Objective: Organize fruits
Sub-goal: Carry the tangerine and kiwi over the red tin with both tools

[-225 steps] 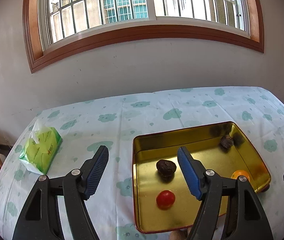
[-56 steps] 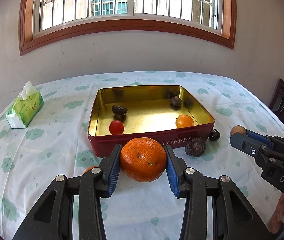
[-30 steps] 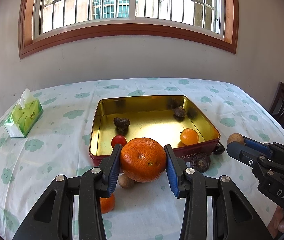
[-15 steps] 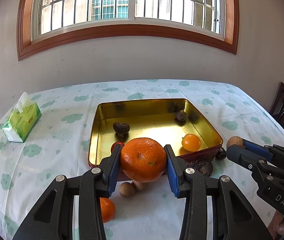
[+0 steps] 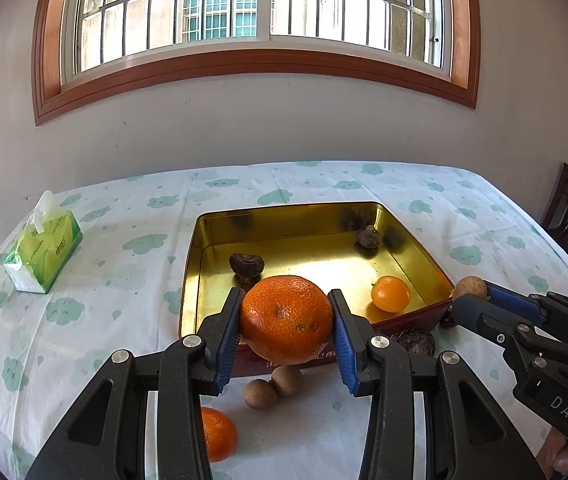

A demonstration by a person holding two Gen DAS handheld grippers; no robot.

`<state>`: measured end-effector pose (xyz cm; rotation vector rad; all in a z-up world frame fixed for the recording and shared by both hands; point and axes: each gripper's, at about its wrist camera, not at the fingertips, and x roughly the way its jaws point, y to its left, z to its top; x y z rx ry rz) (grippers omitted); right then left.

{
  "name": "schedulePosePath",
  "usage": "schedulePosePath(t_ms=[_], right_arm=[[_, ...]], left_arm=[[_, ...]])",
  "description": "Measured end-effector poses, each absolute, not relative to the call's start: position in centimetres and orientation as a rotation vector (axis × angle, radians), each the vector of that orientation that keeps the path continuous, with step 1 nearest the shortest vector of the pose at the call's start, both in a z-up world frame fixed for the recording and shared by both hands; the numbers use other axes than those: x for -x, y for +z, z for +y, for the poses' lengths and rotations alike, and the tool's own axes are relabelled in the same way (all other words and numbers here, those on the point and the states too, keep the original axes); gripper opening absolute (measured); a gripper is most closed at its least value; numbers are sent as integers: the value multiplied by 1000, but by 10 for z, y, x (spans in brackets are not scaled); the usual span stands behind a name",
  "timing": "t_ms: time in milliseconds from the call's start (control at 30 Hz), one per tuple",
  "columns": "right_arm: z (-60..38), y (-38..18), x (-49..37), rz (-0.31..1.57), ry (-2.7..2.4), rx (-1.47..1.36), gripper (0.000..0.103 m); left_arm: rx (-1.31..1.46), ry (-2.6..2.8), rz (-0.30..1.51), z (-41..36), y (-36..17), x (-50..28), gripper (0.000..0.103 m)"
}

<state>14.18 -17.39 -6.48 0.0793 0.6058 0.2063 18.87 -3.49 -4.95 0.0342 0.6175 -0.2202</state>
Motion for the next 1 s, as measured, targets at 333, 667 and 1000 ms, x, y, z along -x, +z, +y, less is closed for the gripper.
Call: schedulePosePath(t_ms=[333,667,1000], right_arm=[[-174,-67,-147,600,207,-84,24],[-174,-67,-152,600,206,-87,24],[-175,-71,-168,612,200,-92,24]], left_arm=[[-35,-217,616,-33,-51,-192,43],[-37,-210,619,-29,-53,-210,43],[-40,-207,618,-29,-56,-214,43]])
